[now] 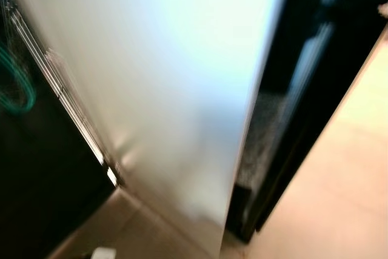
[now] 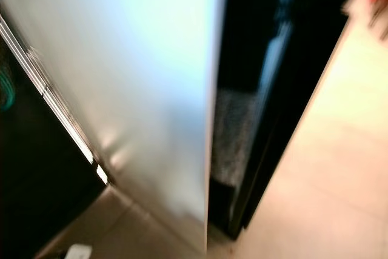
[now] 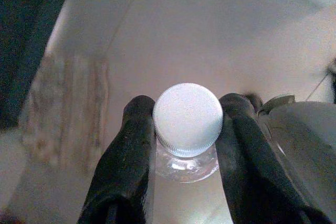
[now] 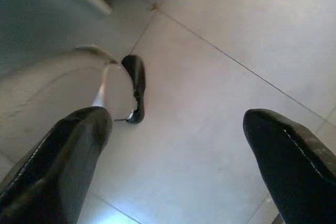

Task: Restocking fridge

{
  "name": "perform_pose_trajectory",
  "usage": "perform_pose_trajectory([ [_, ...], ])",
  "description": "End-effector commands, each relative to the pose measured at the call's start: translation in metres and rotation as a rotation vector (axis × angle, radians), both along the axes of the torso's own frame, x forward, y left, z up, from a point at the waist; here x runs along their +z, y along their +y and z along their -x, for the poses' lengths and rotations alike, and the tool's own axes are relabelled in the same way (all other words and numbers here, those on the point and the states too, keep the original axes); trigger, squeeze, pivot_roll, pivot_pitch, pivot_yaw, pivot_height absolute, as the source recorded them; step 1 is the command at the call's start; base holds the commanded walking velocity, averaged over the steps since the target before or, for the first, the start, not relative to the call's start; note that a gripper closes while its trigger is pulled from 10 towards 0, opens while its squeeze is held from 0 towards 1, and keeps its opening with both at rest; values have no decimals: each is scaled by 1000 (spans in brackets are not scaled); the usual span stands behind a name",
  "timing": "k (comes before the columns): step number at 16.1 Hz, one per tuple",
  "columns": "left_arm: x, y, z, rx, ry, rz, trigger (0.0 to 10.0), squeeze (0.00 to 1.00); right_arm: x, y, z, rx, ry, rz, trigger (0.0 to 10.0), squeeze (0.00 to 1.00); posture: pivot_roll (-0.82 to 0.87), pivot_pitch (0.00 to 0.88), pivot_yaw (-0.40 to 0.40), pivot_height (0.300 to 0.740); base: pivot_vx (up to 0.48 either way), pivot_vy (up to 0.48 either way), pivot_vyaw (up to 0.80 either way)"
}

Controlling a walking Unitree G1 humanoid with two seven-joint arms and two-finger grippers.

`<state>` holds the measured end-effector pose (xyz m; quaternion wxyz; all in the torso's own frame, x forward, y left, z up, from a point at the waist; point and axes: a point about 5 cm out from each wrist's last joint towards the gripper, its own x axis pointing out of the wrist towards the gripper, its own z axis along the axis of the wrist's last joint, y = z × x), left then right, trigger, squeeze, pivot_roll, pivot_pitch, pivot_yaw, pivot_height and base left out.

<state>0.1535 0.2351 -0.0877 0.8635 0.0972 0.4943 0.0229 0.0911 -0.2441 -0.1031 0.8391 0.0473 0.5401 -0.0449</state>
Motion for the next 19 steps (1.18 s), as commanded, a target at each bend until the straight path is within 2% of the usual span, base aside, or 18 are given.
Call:
perform_pose_trajectory([
  [1,-3,5,11,-13,40,-29,10000,0,3,2,-10,-22,-75,17,10000,0,4,0,20,740,0,0,0],
  [4,-5,4,15,-3,45,-34,10000,0,6,2,-13,-96,-184,49,10000,0,-9,0,16,740,0,0,0],
  [5,-5,5,16,0,46,-36,10000,0,24,15,-71,-142,-350,42,10000,0,-17,0,15,740,0,0,0],
  [6,-5,5,17,1,47,-37,10000,0,33,19,-92,-149,-405,38,10000,0,-20,0,15,740,0,0,0],
  [7,-6,5,18,4,50,-39,10000,0,51,16,-120,-152,-515,72,10000,0,-27,0,15,740,0,0,0],
  [8,-6,6,20,7,54,-42,10000,0,66,13,-135,-161,-628,86,10000,0,-35,0,17,740,0,0,0],
  [10,-7,7,22,17,56,-45,10000,0,89,11,-153,-136,-790,77,10000,0,-36,0,14,740,0,0,0],
  [12,-7,8,24,26,59,-46,10000,0,107,16,-161,-80,-892,74,10000,0,-37,0,10,740,0,0,0],
  [13,-7,8,25,28,61,-47,10000,0,115,25,-159,-20,-923,53,10000,0,-22,0,-6,740,0,0,0],
  [16,-9,6,28,43,62,-44,10000,0,122,45,-137,128,-891,-43,10000,0,-8,0,-26,740,0,0,0],
  [18,-9,6,30,45,67,-45,10000,0,135,54,-128,181,-890,-71,10000,0,-8,0,-33,740,0,0,0],
  [19,-10,6,31,44,71,-47,10000,0,144,60,-126,239,-909,-49,10000,0,-15,0,-33,740,0,0,0],
])
